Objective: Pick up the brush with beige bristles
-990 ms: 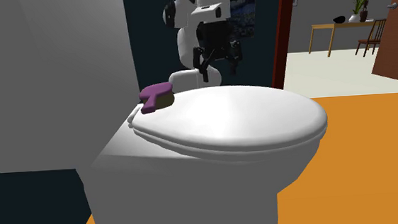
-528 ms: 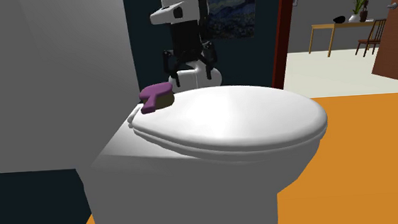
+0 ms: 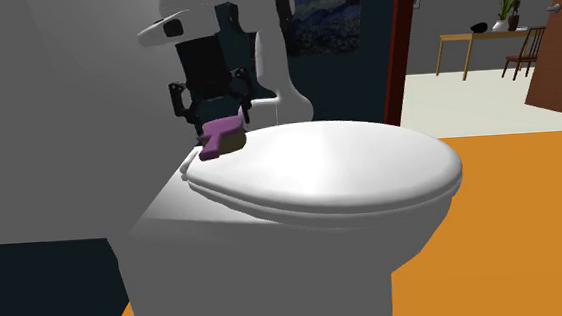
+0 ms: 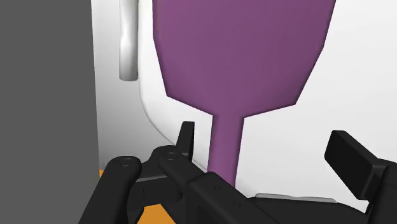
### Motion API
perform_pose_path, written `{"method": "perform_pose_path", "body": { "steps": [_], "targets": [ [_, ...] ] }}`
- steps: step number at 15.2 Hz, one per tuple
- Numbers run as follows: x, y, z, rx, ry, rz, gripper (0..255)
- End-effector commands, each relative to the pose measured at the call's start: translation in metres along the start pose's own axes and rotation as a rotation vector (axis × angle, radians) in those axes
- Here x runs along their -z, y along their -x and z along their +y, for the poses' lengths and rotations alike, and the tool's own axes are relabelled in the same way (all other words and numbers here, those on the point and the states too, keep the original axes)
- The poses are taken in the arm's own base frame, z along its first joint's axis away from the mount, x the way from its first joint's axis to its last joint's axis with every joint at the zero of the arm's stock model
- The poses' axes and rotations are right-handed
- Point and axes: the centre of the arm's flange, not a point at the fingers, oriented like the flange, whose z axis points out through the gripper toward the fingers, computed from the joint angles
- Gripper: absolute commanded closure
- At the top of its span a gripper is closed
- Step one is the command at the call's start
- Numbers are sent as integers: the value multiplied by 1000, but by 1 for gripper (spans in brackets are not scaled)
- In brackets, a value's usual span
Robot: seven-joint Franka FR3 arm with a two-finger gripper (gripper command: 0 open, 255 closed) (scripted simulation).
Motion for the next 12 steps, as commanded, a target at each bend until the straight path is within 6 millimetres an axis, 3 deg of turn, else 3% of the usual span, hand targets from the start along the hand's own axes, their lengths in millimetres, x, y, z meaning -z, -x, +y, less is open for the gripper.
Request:
{"method": "perform_pose_path", "body": {
  "steps": [1, 9, 10, 12],
  "targets": [
    [-4, -2, 15, -14, -5, 2, 0],
    [-39, -2, 21, -14, -5, 2, 0],
    [-38, -2, 20, -14, -5, 2, 255],
    [-38, -2, 21, -14, -5, 2, 255]
  ]
}}
